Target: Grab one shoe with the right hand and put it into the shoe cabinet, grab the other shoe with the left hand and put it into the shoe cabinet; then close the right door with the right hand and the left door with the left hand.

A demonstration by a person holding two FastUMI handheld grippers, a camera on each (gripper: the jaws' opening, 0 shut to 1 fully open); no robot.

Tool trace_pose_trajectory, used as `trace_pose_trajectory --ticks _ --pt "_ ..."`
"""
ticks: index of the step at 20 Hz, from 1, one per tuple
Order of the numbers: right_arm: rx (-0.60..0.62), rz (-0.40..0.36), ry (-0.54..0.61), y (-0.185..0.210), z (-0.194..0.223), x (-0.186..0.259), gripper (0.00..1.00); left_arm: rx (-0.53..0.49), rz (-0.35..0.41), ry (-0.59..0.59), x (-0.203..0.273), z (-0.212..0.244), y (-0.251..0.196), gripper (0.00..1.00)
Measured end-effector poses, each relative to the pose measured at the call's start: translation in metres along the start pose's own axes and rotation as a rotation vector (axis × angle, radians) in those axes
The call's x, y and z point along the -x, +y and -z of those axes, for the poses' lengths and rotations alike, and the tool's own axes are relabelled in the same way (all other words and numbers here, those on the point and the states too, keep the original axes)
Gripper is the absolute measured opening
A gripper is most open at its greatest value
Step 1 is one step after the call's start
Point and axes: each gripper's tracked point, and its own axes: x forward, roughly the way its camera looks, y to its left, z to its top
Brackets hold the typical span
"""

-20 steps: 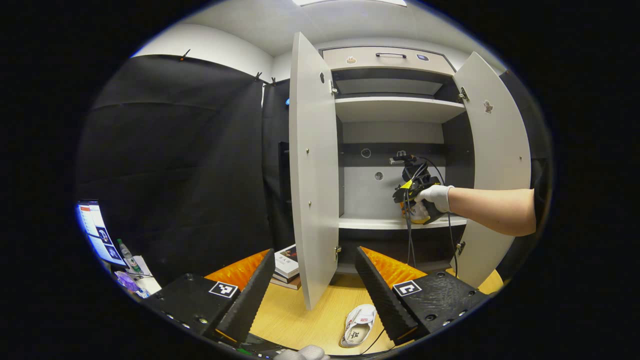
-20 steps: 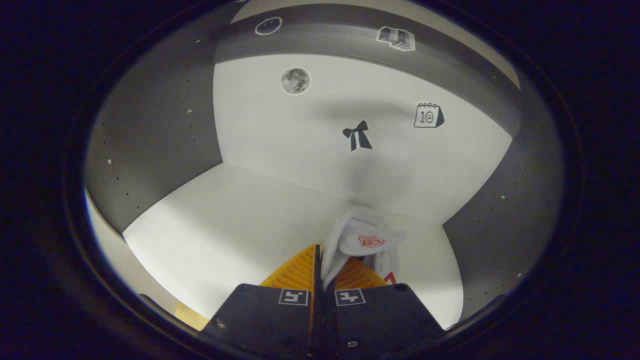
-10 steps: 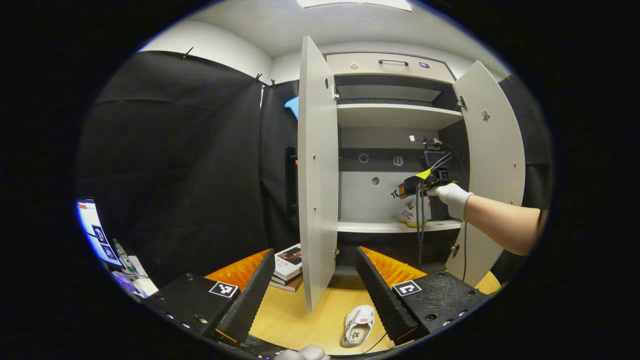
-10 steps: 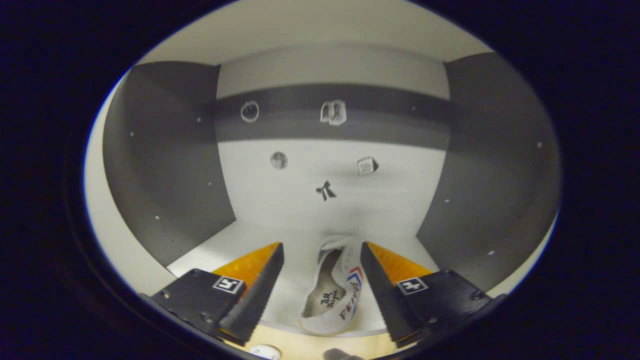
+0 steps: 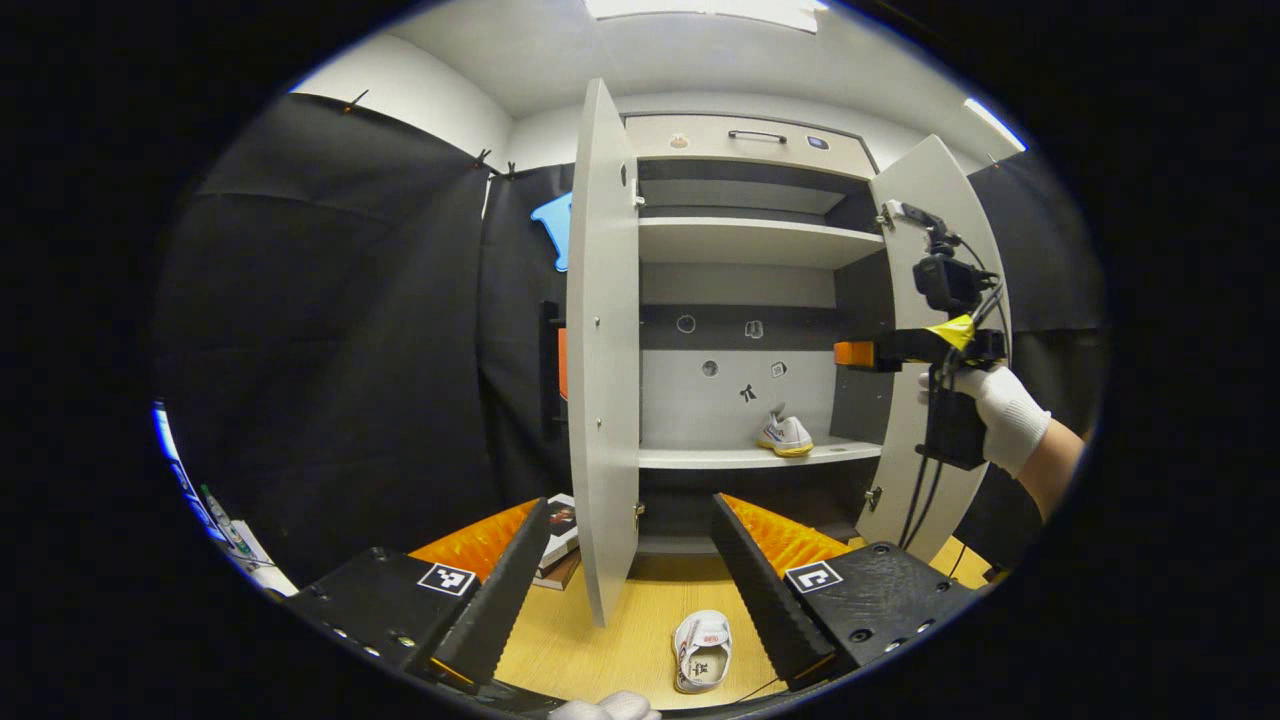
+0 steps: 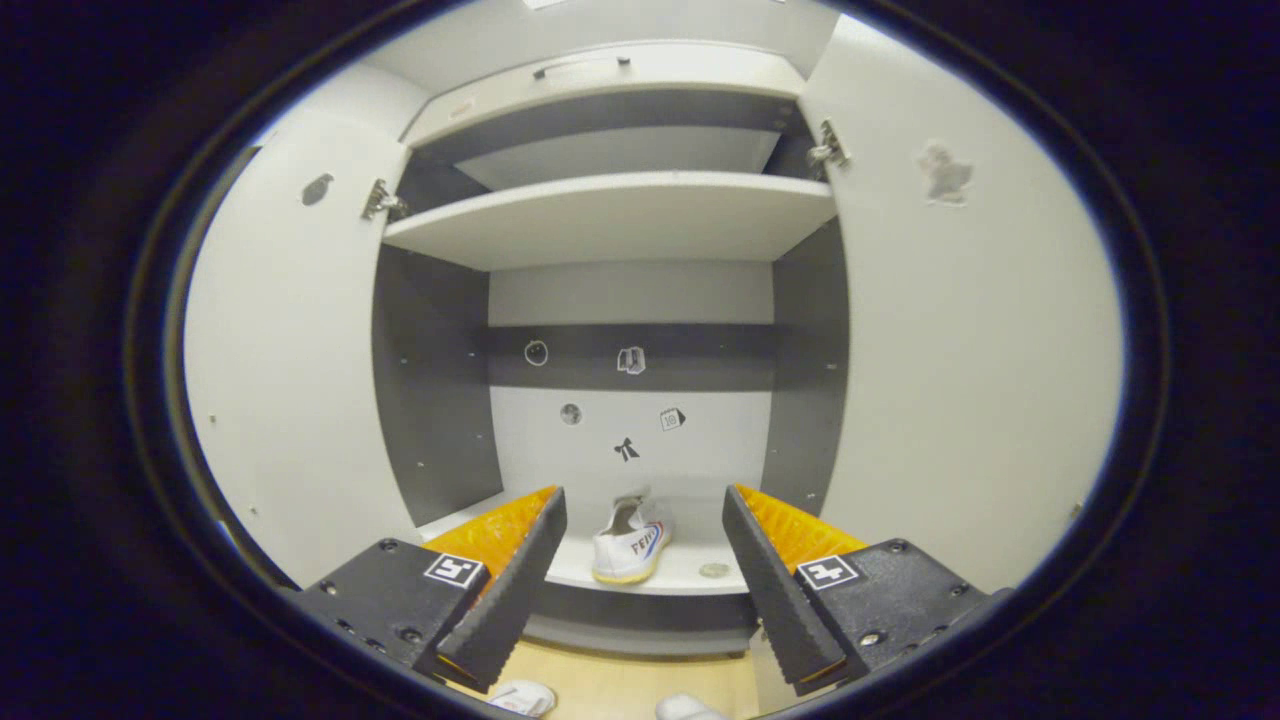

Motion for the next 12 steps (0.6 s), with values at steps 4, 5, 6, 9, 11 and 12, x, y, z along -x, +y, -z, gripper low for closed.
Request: trace_pose_trajectory --ticks 4,5,6,9,11,12 --pt "-0.033 0.015 0.014 -0.02 0.035 0.076 0.99 -0.017 0.048 -0.017 0.003 -0.002 -0.007 0.96" --pt "-0.042 0.021 0.023 -0.025 0.046 0.094 0.99 -0.022 0.058 -0.019 0.003 -0.002 -0.01 0.96" --pt "-0.044 0.032 0.024 -0.03 0.057 0.109 0.99 -0.027 0.068 -0.015 0.004 0.001 -0.013 0.96" --pt "-0.037 0.064 0.048 -0.037 0.089 0.14 0.99 -0.039 0.098 -0.002 0.007 0.008 -0.023 0.96" --pt "-0.029 0.082 0.067 -0.044 0.097 0.151 1.0 -0.042 0.114 0.002 0.005 0.01 -0.028 1.0" --pt "-0.031 0.086 0.069 -0.046 0.096 0.154 1.0 -0.045 0.12 0.004 0.003 0.012 -0.031 0.96"
